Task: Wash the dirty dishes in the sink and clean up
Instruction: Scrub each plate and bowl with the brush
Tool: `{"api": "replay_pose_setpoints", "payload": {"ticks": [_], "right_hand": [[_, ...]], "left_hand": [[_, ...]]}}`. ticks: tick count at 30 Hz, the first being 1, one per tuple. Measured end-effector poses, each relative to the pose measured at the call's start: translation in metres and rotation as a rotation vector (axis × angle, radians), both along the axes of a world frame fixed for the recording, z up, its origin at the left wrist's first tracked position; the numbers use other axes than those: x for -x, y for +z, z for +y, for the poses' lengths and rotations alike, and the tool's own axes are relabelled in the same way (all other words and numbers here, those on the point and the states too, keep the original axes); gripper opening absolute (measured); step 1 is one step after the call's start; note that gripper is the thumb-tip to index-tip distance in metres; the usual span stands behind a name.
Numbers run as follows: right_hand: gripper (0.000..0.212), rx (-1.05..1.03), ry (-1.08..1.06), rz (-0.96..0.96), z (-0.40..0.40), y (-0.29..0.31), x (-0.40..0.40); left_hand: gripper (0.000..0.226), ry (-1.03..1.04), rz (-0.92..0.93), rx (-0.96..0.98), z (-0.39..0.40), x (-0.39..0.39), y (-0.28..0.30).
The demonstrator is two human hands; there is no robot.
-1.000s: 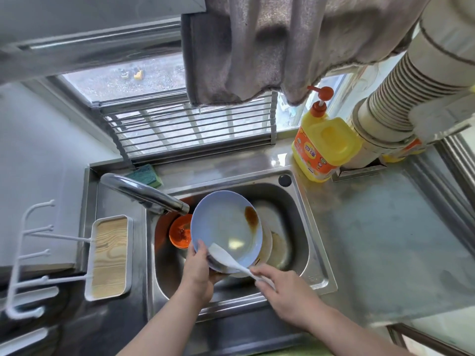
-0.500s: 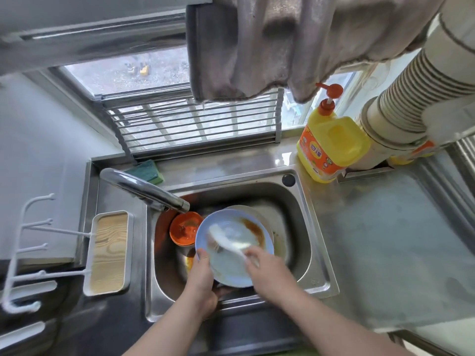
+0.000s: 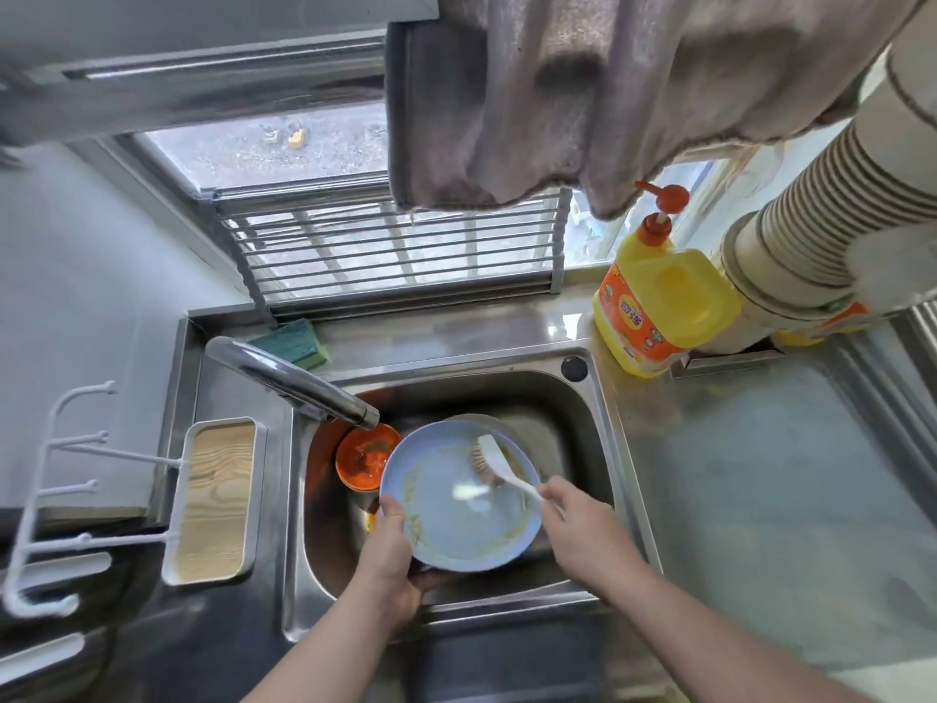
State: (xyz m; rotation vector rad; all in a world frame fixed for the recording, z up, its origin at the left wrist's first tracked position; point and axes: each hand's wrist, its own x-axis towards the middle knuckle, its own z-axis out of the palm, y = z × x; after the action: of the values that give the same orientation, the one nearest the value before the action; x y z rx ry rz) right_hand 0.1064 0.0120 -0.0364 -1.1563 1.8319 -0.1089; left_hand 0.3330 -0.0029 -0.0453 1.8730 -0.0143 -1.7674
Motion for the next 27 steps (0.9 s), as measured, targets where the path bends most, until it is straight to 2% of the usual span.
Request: {"api": "replay_pose_setpoints", "payload": {"ticks": [2, 4, 7, 10, 12, 15, 18, 20, 22, 25, 27], "right_hand": [[0.009, -0.038, 0.011, 0.004, 0.036, 0.01, 0.013], [0.009, -0.094, 0.05, -0.086, 0.062, 0.026, -0.013], [0.018, -0.012, 0.095, -0.199, 0.035, 0.025, -0.053], [0.022, 0.035, 0.014, -0.081, -0.017, 0.011, -0.033], [0.016, -0.001, -0.026, -0.012, -0.011, 0.006, 0.003], [0.011, -0.096, -0.002, -0.087, 0.049, 0.028, 0.002], [0.013, -0.008, 0.088, -0.238, 0.053, 0.031, -0.041], [0.019, 0.05, 0.073, -0.194, 0.017, 0.019, -0.045], [0.016, 0.05, -0.069, -0.098, -0.01, 0.008, -0.018], [0.012, 0.001, -0.091, -0.071, 0.022, 0.009, 0.02], [0.013, -0.058, -0.027, -0.133, 0.056, 0.026, -0.002]], "left_hand": [[0.043, 0.015, -0.007, 0.048, -0.006, -0.009, 0.0], [0.042, 0.005, -0.021, 0.062, -0.007, -0.009, 0.0], [0.041, -0.032, -0.036, 0.033, -0.002, 0.002, 0.001], [0.041, -0.045, -0.036, 0.048, -0.002, 0.004, 0.001], [0.041, -0.027, -0.056, 0.088, -0.009, -0.005, 0.0], [0.039, -0.029, -0.106, 0.108, -0.018, -0.014, -0.007], [0.036, -0.093, -0.112, 0.063, -0.009, -0.002, -0.007], [0.04, -0.134, -0.086, 0.052, -0.003, 0.007, -0.007], [0.042, -0.105, -0.063, 0.056, -0.004, 0.007, -0.004], [0.041, -0.014, -0.014, 0.081, -0.017, -0.002, -0.001], [0.039, -0.008, -0.018, 0.079, -0.02, -0.003, -0.001]]}}
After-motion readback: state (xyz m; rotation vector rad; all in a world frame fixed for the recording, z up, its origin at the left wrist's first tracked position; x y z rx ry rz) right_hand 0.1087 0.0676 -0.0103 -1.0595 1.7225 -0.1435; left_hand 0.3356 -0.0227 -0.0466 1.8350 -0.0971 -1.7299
